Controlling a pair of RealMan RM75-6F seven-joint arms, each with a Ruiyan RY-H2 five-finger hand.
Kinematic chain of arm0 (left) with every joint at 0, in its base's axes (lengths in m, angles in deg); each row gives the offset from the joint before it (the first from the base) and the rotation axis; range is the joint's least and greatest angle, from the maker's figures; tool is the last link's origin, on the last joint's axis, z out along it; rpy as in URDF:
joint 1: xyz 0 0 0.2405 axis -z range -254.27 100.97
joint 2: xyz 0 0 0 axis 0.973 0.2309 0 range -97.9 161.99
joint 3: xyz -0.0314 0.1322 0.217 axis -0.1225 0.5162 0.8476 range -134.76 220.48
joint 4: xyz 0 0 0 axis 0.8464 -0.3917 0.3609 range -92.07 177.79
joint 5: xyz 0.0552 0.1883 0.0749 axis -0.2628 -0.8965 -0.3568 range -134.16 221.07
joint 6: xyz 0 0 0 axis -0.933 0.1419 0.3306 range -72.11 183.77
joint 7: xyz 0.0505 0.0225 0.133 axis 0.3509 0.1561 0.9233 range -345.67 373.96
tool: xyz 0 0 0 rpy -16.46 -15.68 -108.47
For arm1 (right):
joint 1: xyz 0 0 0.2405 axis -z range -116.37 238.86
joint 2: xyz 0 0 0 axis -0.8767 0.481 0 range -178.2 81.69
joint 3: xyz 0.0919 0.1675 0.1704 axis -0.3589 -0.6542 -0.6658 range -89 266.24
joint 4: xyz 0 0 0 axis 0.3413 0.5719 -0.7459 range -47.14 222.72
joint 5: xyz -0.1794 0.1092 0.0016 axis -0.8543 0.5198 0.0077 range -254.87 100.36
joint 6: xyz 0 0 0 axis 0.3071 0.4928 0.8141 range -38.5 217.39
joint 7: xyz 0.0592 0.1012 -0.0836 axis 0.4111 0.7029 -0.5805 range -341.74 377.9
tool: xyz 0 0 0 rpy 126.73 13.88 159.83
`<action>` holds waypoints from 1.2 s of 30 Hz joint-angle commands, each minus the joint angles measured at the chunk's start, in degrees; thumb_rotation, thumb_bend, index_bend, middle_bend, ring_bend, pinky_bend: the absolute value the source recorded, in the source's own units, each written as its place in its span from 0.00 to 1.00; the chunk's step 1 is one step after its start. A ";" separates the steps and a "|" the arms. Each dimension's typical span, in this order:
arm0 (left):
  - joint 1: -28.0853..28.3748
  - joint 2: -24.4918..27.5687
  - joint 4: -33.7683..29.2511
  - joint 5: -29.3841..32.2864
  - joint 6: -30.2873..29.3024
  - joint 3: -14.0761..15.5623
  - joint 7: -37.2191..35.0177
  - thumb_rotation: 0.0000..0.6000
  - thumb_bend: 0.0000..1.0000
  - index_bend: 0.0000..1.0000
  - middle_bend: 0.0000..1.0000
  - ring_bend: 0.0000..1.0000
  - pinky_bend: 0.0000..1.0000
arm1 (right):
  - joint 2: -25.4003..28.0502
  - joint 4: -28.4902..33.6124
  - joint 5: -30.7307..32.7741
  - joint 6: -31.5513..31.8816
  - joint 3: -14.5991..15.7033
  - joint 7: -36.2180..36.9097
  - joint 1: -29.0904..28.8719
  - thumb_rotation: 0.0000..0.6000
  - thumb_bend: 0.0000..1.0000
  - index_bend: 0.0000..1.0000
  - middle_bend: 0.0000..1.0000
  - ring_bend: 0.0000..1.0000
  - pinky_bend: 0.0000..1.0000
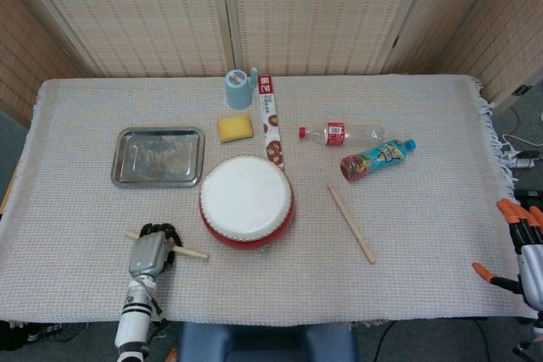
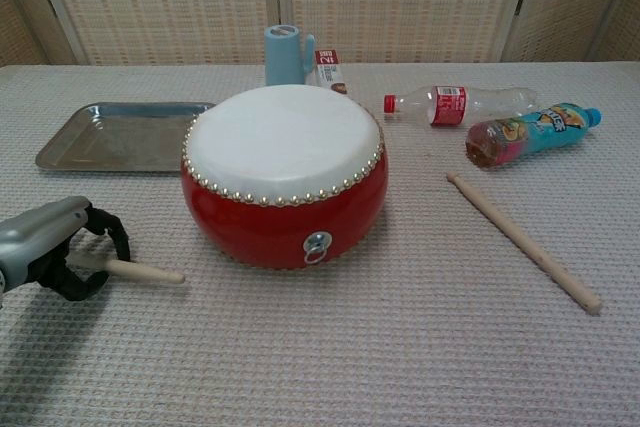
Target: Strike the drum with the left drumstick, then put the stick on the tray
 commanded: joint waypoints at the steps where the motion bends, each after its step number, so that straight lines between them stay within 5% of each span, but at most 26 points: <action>1: -1.20 1.53 -0.59 -2.17 -0.71 0.42 -2.46 1.00 0.43 0.55 0.26 0.18 0.09 | 0.00 -0.03 -0.11 0.09 0.00 0.21 0.03 1.00 0.02 0.00 0.05 0.00 0.00; 10: -5.16 6.71 -3.98 -10.02 -1.08 0.35 -16.27 1.00 0.43 0.55 0.29 0.20 0.11 | -0.06 0.02 -0.63 0.26 0.03 0.19 -0.07 1.00 0.02 0.00 0.05 0.00 0.00; 20: -8.89 12.10 -7.36 -15.59 1.76 -3.18 -39.82 1.00 0.43 0.56 0.33 0.24 0.16 | -0.13 0.07 -0.95 0.60 0.17 0.13 0.09 1.00 0.02 0.00 0.05 0.00 0.00; 36: -8.04 20.78 -7.00 -18.17 19.14 -5.85 -69.13 1.00 0.43 0.55 0.35 0.26 0.21 | -0.25 -0.22 -0.85 0.59 0.27 0.45 0.23 1.00 0.02 0.00 0.05 0.00 0.00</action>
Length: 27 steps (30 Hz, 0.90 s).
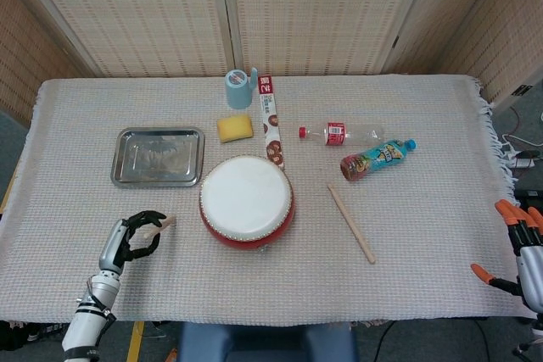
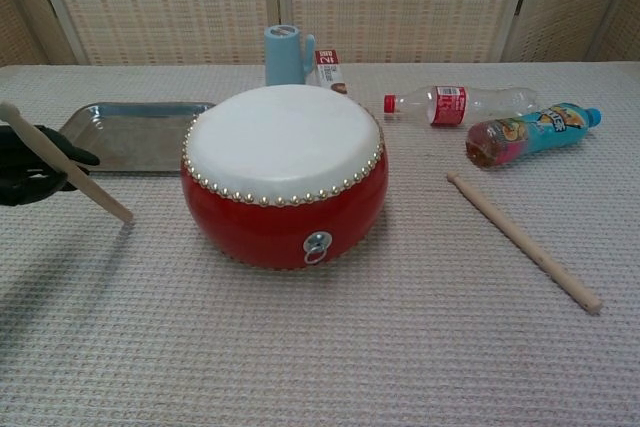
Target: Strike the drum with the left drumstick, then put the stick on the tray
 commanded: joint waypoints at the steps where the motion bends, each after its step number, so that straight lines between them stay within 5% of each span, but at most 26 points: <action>1: 0.99 2.36 1.34 -1.11 5.01 -0.58 -5.88 1.00 0.43 0.55 0.35 0.26 0.21 | 0.00 -0.02 0.03 0.03 -0.01 0.00 0.03 1.00 0.02 0.00 0.05 0.00 0.00; 9: 1.69 3.74 4.35 -4.23 11.68 -1.19 -20.58 1.00 0.43 0.54 0.36 0.26 0.21 | -0.01 0.11 0.16 -0.29 -0.04 -0.29 -0.11 1.00 0.02 0.00 0.05 0.00 0.00; 27: 4.98 5.67 11.48 -9.83 18.20 0.07 -31.50 1.00 0.43 0.52 0.36 0.27 0.22 | -0.16 -0.09 0.53 -0.28 0.08 -0.11 0.22 1.00 0.02 0.00 0.05 0.00 0.00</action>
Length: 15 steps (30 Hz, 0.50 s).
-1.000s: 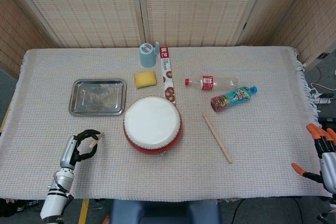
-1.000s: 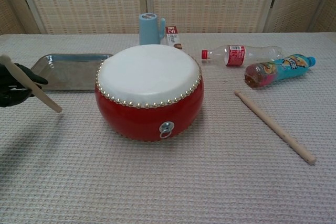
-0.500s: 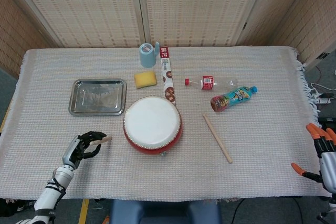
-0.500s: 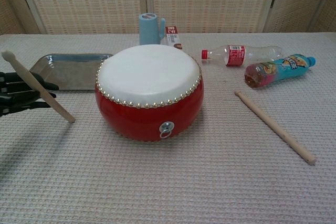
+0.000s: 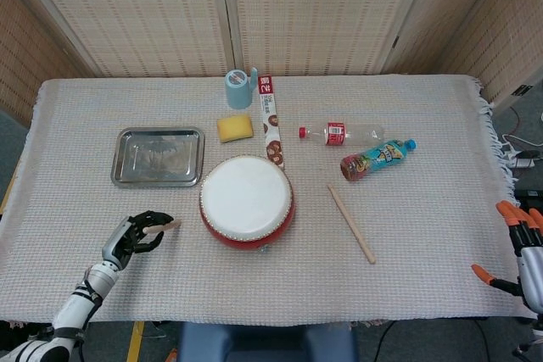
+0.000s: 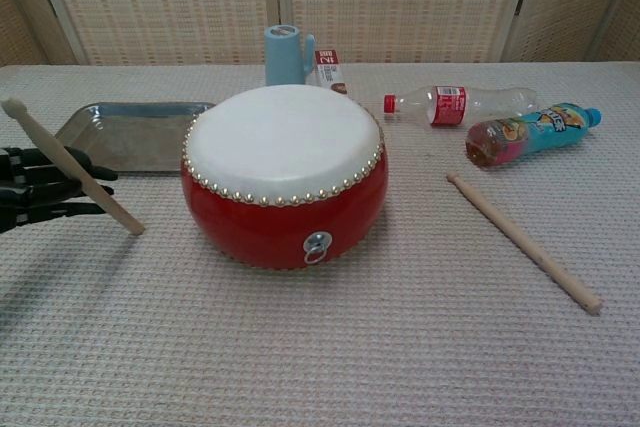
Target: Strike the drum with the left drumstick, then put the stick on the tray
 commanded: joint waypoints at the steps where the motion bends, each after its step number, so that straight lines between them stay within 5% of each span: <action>1: 0.86 1.73 1.32 -0.97 1.22 0.43 -0.47 1.00 0.43 0.52 0.36 0.27 0.22 | 0.04 0.00 0.06 0.02 0.02 0.03 0.07 1.00 0.02 0.00 0.05 0.00 0.00; 15: 1.80 3.20 2.43 0.07 1.22 1.13 -2.75 1.00 0.43 0.52 0.38 0.29 0.24 | -0.11 0.03 0.11 -0.15 -0.05 -0.21 0.00 1.00 0.02 0.00 0.05 0.00 0.00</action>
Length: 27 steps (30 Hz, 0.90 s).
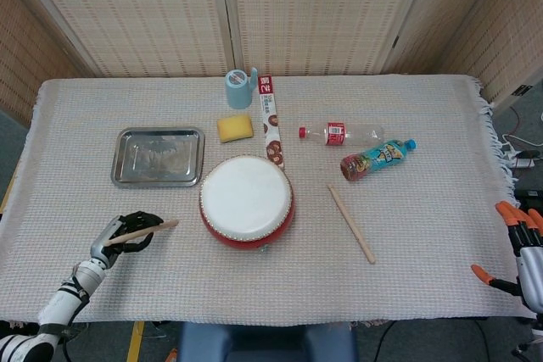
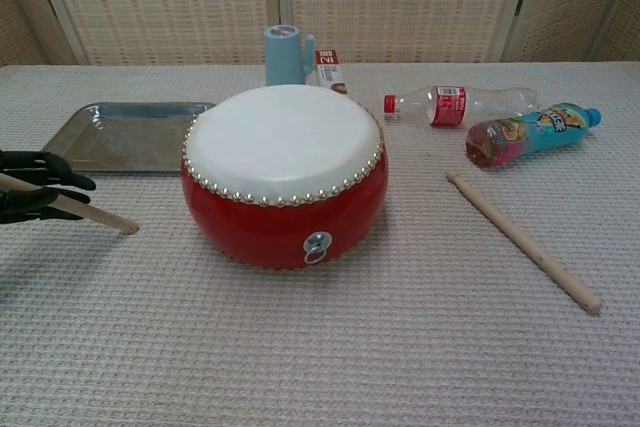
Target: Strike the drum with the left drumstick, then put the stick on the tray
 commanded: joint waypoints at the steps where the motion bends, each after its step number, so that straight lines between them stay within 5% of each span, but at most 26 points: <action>1: -0.12 -0.74 0.39 2.55 -1.29 -1.15 -0.47 1.00 0.43 0.53 0.41 0.32 0.26 | 0.09 0.16 -0.05 0.14 0.01 -0.13 0.09 1.00 0.02 0.00 0.05 0.00 0.00; 6: -0.10 -1.70 -0.09 7.08 -3.35 -2.51 3.67 1.00 0.43 0.66 0.62 0.52 0.48 | 0.15 0.41 0.19 0.31 -0.01 -0.35 0.31 1.00 0.02 0.00 0.05 0.00 0.00; 18: 1.42 -3.34 -2.61 10.16 -5.26 -4.04 11.38 1.00 0.43 0.61 0.57 0.48 0.38 | 0.06 0.36 0.15 -0.28 -0.02 -0.41 -0.01 1.00 0.02 0.00 0.05 0.00 0.00; 27: 0.08 -5.17 -5.35 8.25 -10.06 -1.46 19.13 1.00 0.43 0.61 0.57 0.48 0.38 | 0.11 0.26 0.46 0.03 0.00 -0.26 0.37 1.00 0.02 0.00 0.05 0.00 0.00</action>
